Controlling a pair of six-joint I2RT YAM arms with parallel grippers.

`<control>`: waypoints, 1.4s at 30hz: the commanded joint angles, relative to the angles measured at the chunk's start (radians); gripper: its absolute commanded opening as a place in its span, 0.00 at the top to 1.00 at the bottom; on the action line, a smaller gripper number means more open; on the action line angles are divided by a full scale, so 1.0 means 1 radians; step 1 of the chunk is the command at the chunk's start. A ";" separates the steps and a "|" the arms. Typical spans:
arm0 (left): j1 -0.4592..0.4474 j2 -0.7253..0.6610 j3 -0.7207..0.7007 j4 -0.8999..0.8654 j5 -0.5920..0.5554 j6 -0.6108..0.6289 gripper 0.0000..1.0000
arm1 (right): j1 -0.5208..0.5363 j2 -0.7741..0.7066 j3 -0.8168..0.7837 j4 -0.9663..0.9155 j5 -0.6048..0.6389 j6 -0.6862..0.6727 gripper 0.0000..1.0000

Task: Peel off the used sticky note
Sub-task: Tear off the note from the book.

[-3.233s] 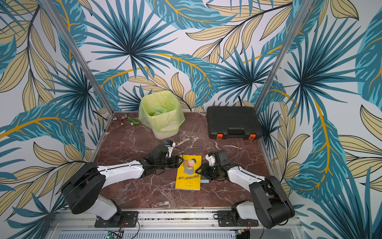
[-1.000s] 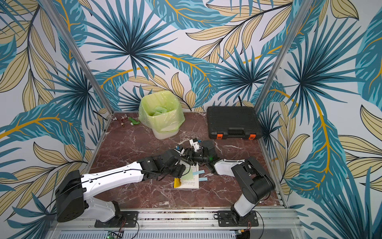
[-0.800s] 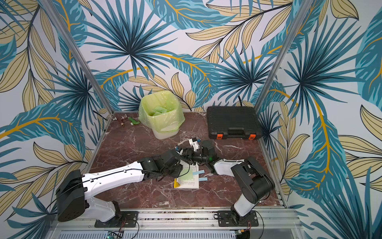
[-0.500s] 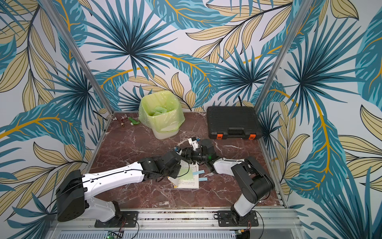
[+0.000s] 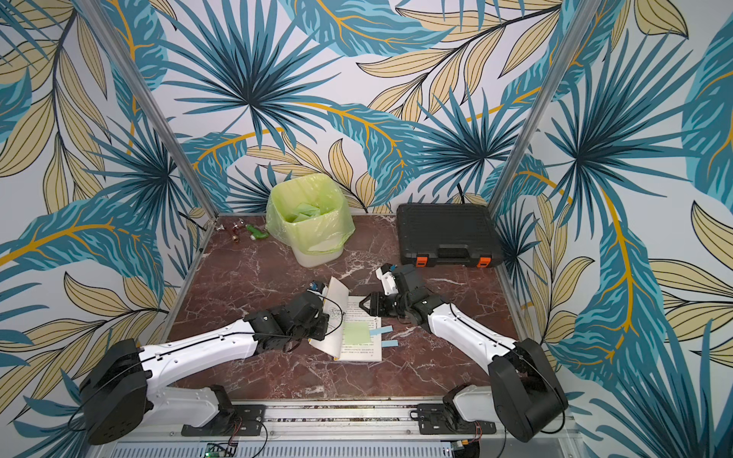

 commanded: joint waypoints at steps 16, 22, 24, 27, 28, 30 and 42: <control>0.098 0.057 -0.067 -0.005 0.070 0.017 1.00 | 0.496 0.086 0.056 -0.234 0.580 -0.413 0.40; 0.101 0.053 -0.079 0.004 0.080 0.007 1.00 | 0.517 0.158 0.071 -0.173 0.601 -0.445 0.39; 0.102 0.051 -0.083 0.007 0.083 0.003 1.00 | 0.520 0.178 0.073 -0.160 0.599 -0.451 0.39; 0.102 0.050 -0.086 0.009 0.083 0.000 1.00 | 0.522 0.199 0.071 -0.142 0.606 -0.456 0.40; 0.103 0.050 -0.086 0.010 0.085 -0.002 1.00 | 0.523 0.202 0.068 -0.135 0.610 -0.456 0.40; 0.105 0.046 -0.090 0.010 0.086 -0.005 1.00 | 0.522 0.210 0.063 -0.122 0.624 -0.454 0.42; 0.115 0.044 -0.097 0.020 0.099 -0.009 1.00 | 0.522 0.255 0.053 -0.100 0.642 -0.448 0.51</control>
